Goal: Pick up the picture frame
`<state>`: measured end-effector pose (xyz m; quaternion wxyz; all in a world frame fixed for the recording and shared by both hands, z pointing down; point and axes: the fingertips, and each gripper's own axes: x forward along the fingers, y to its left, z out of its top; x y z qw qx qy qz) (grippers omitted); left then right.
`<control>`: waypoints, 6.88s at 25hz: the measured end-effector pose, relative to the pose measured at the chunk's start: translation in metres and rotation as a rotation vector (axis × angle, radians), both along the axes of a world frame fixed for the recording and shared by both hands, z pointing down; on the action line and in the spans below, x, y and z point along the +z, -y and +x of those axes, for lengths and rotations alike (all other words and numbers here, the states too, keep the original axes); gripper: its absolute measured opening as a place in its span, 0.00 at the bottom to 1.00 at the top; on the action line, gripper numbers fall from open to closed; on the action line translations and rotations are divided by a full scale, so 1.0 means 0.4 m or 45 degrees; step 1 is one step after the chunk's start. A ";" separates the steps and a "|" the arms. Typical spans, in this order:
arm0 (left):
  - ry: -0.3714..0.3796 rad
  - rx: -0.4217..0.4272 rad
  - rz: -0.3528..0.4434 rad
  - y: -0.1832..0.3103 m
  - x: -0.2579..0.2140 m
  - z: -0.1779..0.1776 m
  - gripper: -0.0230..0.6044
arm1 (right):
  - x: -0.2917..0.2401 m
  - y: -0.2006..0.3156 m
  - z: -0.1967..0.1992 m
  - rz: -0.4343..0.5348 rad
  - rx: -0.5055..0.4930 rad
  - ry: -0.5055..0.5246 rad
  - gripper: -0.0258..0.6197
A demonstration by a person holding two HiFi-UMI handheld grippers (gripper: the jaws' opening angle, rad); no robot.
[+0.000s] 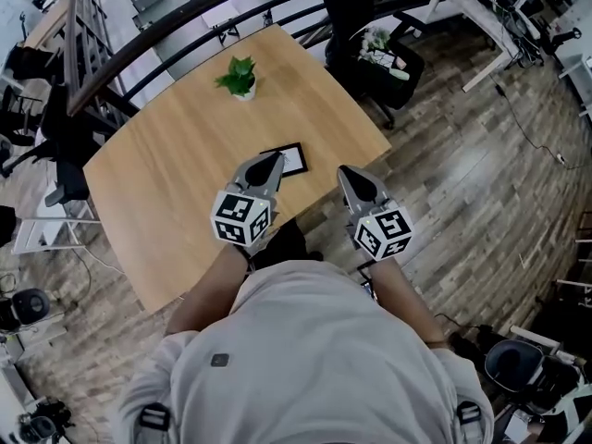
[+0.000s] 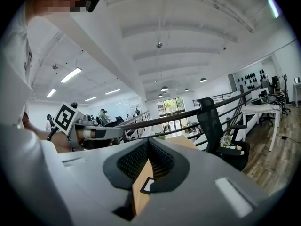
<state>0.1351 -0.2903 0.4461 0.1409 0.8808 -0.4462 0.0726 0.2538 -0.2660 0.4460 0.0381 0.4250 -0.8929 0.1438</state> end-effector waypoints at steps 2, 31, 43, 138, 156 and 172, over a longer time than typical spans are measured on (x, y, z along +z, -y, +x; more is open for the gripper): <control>-0.012 -0.013 -0.029 0.022 0.021 -0.020 0.04 | 0.019 0.031 -0.018 -0.025 -0.016 -0.009 0.06; -0.012 -0.195 -0.770 0.210 0.657 -0.204 0.21 | 0.634 0.345 -0.189 -0.598 -0.193 -0.293 0.18; 0.048 -0.257 -1.000 0.216 0.886 -0.229 0.28 | 0.866 0.356 -0.192 -0.798 -0.200 -0.426 0.20; 0.056 -0.221 -0.093 -0.116 0.031 -0.380 0.16 | 0.071 -0.055 -0.345 -0.064 0.259 -0.146 0.18; -0.001 -0.141 -0.084 -0.292 0.026 -0.490 0.16 | 0.062 -0.245 -0.456 -0.064 0.288 -0.190 0.19; 0.024 -0.201 0.000 -0.484 -0.044 -0.232 0.16 | -0.002 -0.418 -0.199 0.007 0.216 -0.142 0.19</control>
